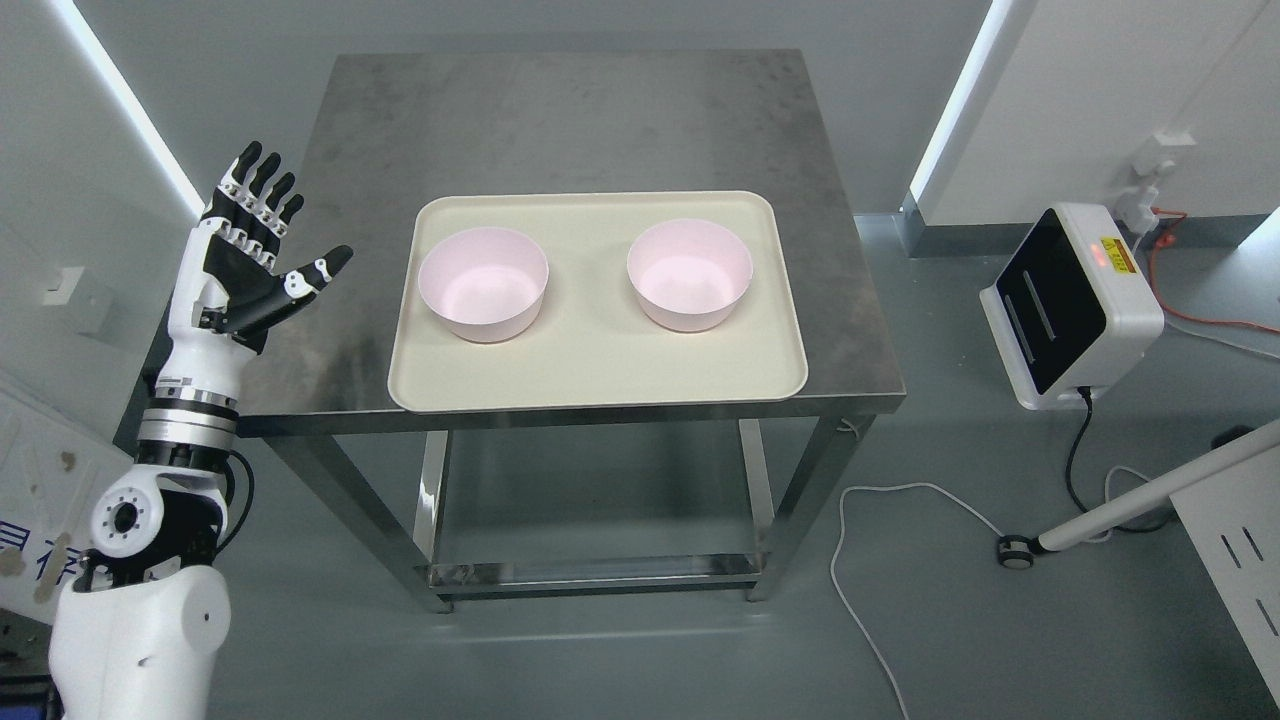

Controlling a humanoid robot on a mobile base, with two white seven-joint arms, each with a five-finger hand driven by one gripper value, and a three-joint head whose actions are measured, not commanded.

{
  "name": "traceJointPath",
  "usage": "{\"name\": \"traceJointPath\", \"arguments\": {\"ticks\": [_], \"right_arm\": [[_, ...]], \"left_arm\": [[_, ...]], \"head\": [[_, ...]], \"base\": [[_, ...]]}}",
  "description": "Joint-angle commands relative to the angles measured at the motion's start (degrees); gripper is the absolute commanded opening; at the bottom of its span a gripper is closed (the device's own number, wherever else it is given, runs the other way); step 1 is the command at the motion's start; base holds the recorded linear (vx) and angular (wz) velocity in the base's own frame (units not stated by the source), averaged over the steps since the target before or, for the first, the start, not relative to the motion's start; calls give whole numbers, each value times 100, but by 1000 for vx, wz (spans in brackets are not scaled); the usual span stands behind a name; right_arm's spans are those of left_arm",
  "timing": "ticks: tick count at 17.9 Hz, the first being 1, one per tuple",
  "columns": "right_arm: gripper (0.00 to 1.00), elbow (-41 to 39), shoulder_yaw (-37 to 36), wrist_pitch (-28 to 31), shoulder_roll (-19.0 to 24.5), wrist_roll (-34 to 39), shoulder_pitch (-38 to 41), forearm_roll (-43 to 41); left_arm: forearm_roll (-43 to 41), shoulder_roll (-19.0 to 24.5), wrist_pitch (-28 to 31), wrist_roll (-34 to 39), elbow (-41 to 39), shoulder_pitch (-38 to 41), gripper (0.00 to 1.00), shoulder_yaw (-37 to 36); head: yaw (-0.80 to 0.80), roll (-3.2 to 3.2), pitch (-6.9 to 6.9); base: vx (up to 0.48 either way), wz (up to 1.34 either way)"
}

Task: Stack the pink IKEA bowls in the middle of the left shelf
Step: 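Reach the left hand over the pink bowl nearer the robot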

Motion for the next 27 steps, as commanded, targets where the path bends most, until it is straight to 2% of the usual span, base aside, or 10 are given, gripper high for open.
{"name": "traceJointPath", "arguments": {"ticks": [1, 4, 7, 11, 14, 16, 19, 21, 24, 27], "right_arm": [[100, -193, -62, 22, -100, 1, 167, 0], [100, -193, -62, 23, -100, 1, 167, 0], [100, -193, -62, 14, -100, 1, 167, 0], [100, -193, -62, 14, -100, 1, 167, 0], [100, -193, -62, 23, -100, 1, 167, 0], [100, -193, -62, 23, -100, 1, 167, 0], [100, -193, -62, 23, -100, 1, 167, 0], [100, -193, -62, 14, -100, 1, 167, 0], [100, -193, -62, 23, -100, 1, 167, 0], [100, -193, -62, 14, -100, 1, 167, 0]], "left_arm": [[0, 522, 5, -18, 30, 93, 100, 257], [0, 796, 23, -79, 30, 67, 100, 13], [-236, 1007, 58, -343, 92, -256, 100, -619], [-1342, 999, 312, -535, 670, -1441, 100, -1463], [-2220, 999, 313, -1465, 1189, -1988, 100, -1965], [-3028, 894, 278, -1836, 1217, -2068, 100, -2132], [-4311, 841, 278, -1890, 1339, -2419, 100, -2527], [-4866, 841, 278, -1890, 1838, -2900, 100, -2686], [-5097, 884, 313, -1908, 2473, -3404, 98, -2748], [-5159, 937, 287, -2424, 2500, -3335, 98, -2783]], "head": [[0, 0, 0], [0, 0, 0], [0, 0, 0], [0, 0, 0], [0, 0, 0], [0, 0, 0], [0, 0, 0], [0, 0, 0], [0, 0, 0], [0, 0, 0]], "base": [[21, 0], [0, 0], [0, 0], [0, 0], [0, 0], [0, 0], [0, 0], [0, 0], [0, 0], [0, 0]]}}
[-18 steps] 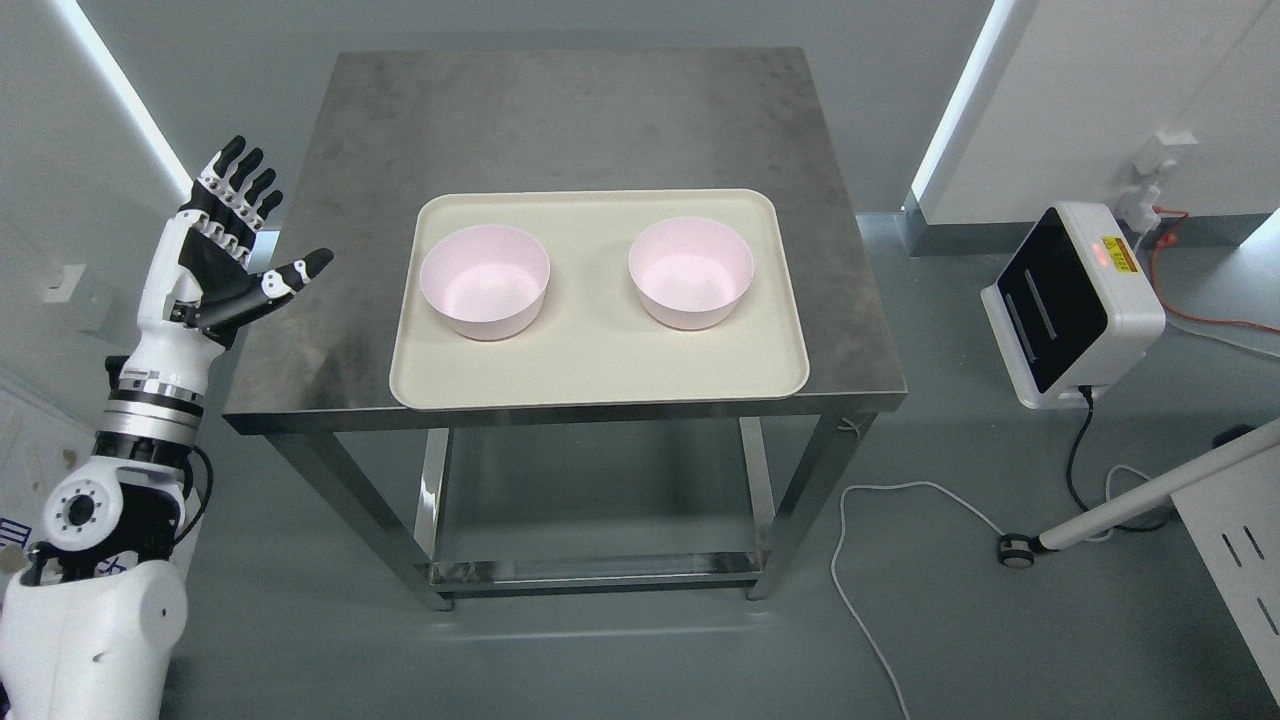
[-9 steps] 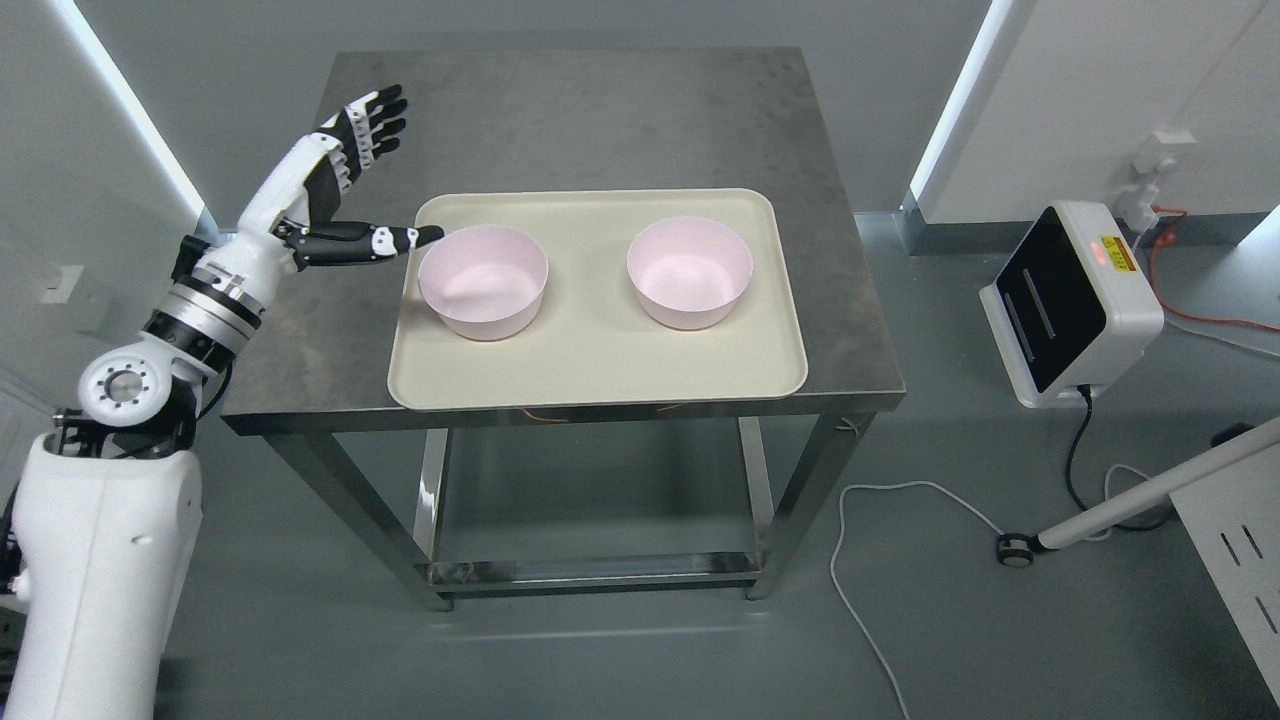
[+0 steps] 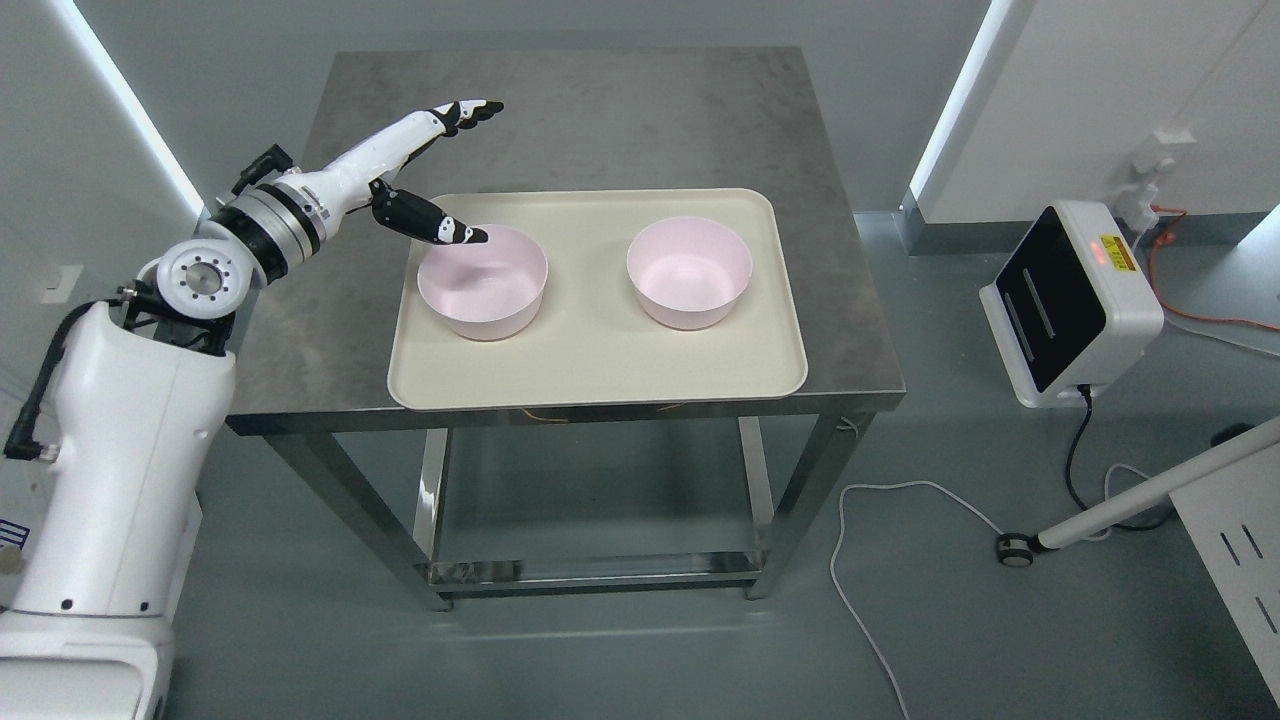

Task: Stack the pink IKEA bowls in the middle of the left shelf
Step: 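Reach the left hand over the pink bowl nearer the robot, then lower the left hand into the nearer pink bowl and grip its rim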

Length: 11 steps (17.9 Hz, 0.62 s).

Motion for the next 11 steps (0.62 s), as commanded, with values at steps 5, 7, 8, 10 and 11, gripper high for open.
{"name": "traceJointPath", "arguments": {"ticks": [5, 7, 8, 10, 11], "right_arm": [[100, -193, -62, -5, -100, -1, 167, 0], [100, -193, -62, -5, -100, -1, 167, 0], [100, -193, -62, -5, -100, -1, 167, 0], [100, -193, -62, -5, -100, -1, 167, 0], [100, -193, -62, 3, -100, -1, 167, 0]], "left_arm": [[-688, 181, 22, -592, 1105, -431, 98, -798], [-1064, 172, 22, -592, 1245, -493, 98, -799], [-1153, 164, 22, -600, 1306, -528, 98, -807], [-1189, 155, 22, -618, 1298, -528, 97, -816], [-1189, 155, 22, -618, 1298, -528, 95, -816]], "head": [[0, 0, 0], [0, 0, 0], [0, 0, 0], [0, 0, 0], [0, 0, 0]], "base": [[0, 0], [0, 0], [0, 0], [0, 0], [0, 0]]}}
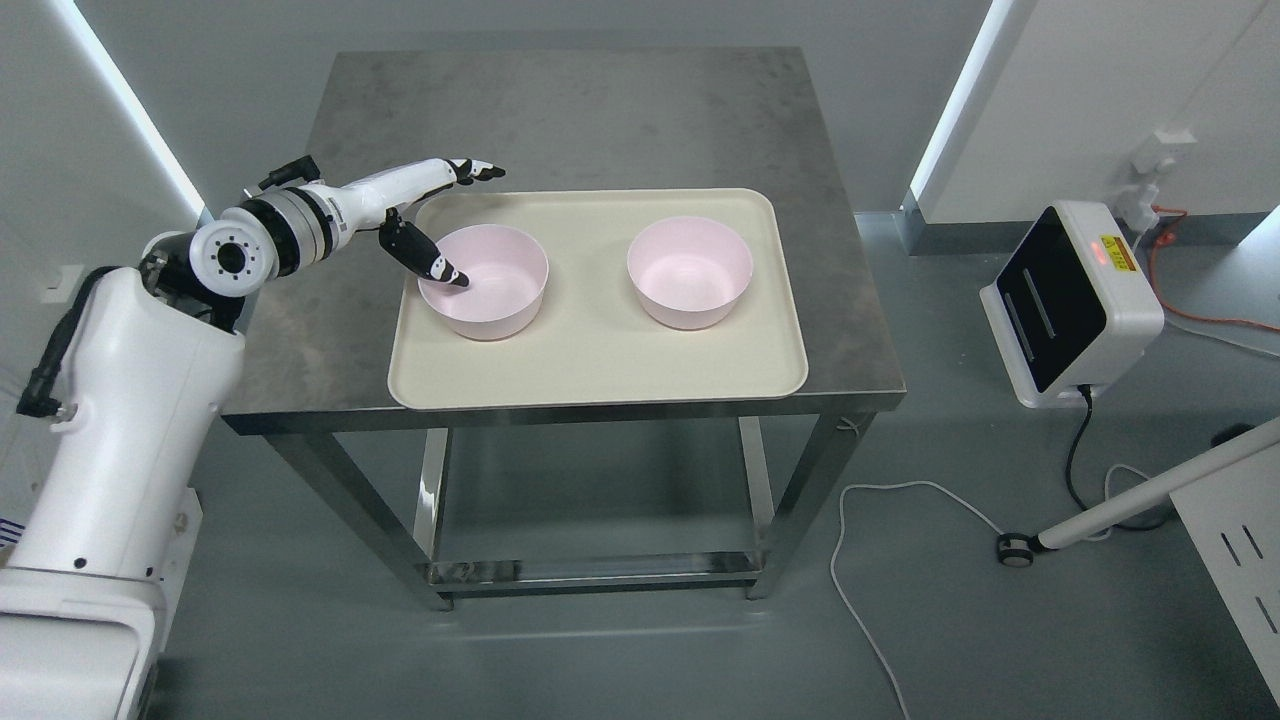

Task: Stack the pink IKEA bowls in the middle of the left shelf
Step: 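Lower the left hand into the nearer pink bowl and grip its rim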

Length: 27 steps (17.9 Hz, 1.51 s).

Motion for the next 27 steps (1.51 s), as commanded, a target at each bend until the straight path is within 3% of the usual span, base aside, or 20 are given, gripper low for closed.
{"name": "traceJointPath", "arguments": {"ticks": [1, 7, 12, 24, 27], "right_arm": [[100, -193, -62, -14, -100, -2, 167, 0], [100, -193, -62, -14, -100, -2, 167, 0], [100, -193, -70, -14, -100, -2, 167, 0], [100, -193, -62, -14, -100, -2, 167, 0], [100, -193, -70, -22, -100, -2, 167, 0]], "left_arm": [[-321, 53, 12, -21, 539, -117, 94, -308], [-278, -9, 3, -214, 487, -196, 83, -264], [-260, -255, 3, -583, 267, -257, 82, -115], [-251, -553, -93, -742, -58, -283, 78, -88], [-260, -606, -93, -733, -58, -599, 78, 202]], "head": [[0, 0, 0], [0, 0, 0], [0, 0, 0], [0, 0, 0], [0, 0, 0]], "base": [[0, 0], [0, 0], [0, 0], [-1, 10], [0, 0]]}}
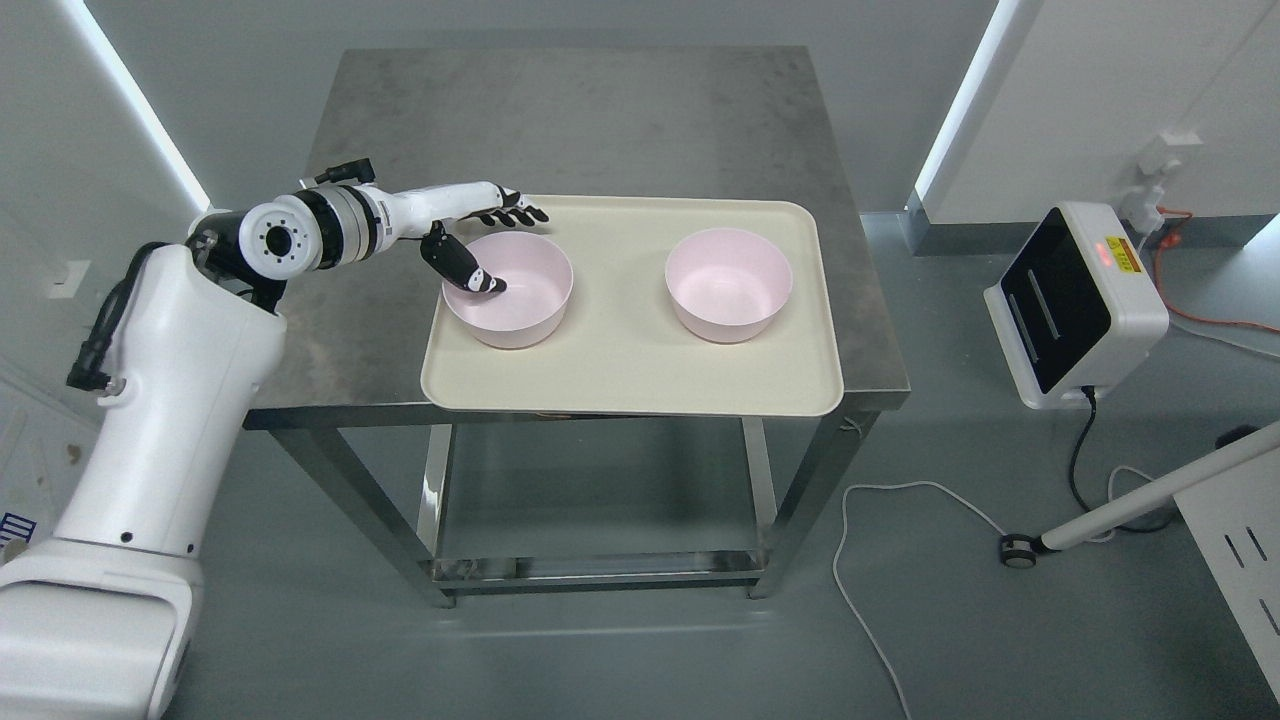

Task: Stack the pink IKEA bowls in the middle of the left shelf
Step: 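Lower the left hand into the nearer pink bowl and grip its rim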

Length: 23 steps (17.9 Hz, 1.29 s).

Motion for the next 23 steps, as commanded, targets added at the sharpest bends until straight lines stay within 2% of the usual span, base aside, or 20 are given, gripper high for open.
{"name": "traceJointPath", "arguments": {"ticks": [1, 5, 9, 11, 16, 19, 23], "right_arm": [[100, -193, -61, 3, -100, -3, 167, 0], [100, -193, -61, -6, -100, -3, 167, 0], [100, -193, -61, -6, -100, -3, 167, 0], [100, -193, -61, 3, -100, -3, 167, 0], [100, -193, -61, 3, -100, -3, 167, 0], [100, -193, -61, 3, -100, -3, 167, 0], [100, -193, -70, -6, -100, -3, 167, 0]], "left_arm": [[7, -206, -7, 23, -174, -288, 78, 291], [-2, -109, -68, -345, -464, -70, 78, 230], [-64, -100, -235, -337, -464, 186, 76, 11], [-125, -100, -253, -319, -464, 151, 69, -138], [-608, -127, -253, -302, -421, 134, 67, -174], [-811, -144, -244, -57, -351, 125, 66, -157], [-802, -197, -244, -12, -297, 90, 54, -95]], "head": [[0, 0, 0], [0, 0, 0], [0, 0, 0], [0, 0, 0], [0, 0, 0], [0, 0, 0], [0, 0, 0]], "base": [[0, 0], [0, 0], [0, 0], [0, 0], [0, 0], [0, 0], [0, 0]]}}
